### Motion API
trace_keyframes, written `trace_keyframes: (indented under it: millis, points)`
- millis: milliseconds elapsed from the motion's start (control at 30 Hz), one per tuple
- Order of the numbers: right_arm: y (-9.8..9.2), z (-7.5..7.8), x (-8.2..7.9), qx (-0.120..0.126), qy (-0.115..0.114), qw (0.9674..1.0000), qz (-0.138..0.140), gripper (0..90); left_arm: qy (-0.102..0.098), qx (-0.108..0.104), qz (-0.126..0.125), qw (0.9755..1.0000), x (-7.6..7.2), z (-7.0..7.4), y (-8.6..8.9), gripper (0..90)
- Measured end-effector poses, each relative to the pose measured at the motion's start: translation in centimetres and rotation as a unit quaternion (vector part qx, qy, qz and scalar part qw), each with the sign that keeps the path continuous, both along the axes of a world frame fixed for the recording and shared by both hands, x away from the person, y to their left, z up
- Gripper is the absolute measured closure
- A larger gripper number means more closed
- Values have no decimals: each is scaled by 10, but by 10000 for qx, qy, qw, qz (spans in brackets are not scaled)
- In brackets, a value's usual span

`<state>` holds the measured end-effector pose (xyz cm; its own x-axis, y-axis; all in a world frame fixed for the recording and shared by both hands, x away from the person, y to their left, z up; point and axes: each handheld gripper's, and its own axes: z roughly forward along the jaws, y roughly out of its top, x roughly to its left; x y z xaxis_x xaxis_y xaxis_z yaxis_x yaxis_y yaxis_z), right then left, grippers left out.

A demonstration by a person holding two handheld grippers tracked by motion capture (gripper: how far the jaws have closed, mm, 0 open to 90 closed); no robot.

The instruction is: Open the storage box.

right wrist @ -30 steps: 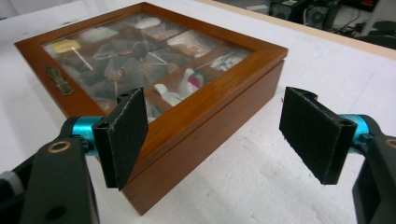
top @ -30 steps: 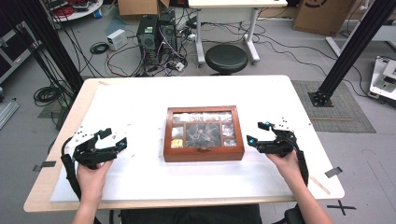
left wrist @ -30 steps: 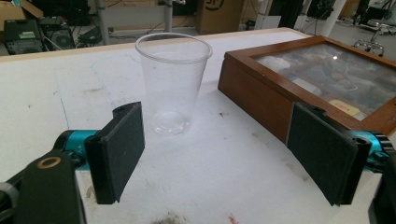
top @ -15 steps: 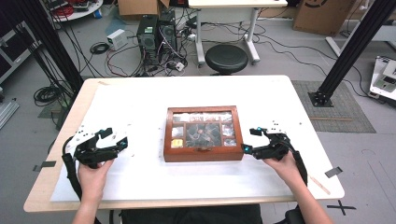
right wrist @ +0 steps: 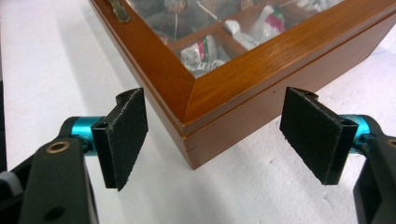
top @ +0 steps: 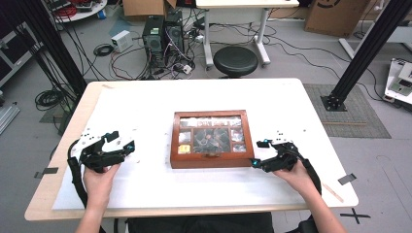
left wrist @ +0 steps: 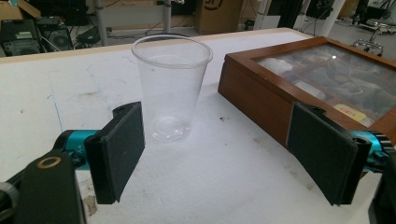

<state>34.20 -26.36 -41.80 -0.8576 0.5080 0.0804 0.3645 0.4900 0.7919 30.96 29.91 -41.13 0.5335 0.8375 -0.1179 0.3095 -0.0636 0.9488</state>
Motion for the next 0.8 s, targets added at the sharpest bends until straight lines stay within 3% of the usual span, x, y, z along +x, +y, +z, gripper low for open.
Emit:
trace_keyframes:
  millis: [333, 433, 800]
  points:
    - [7, -5, 2, -283, 125, 9993, 196, 349, -1, 19, 17, 10000, -1, 0, 0, 197]
    - [6, -5, 2, -346, 85, 9993, 145, 399, 3, 38, 17, 10000, -2, 0, 0, 196]
    - [9, -1, -1, -485, -103, 9987, 128, 424, 41, 24, 14, 10000, -1, -1, 0, 197]
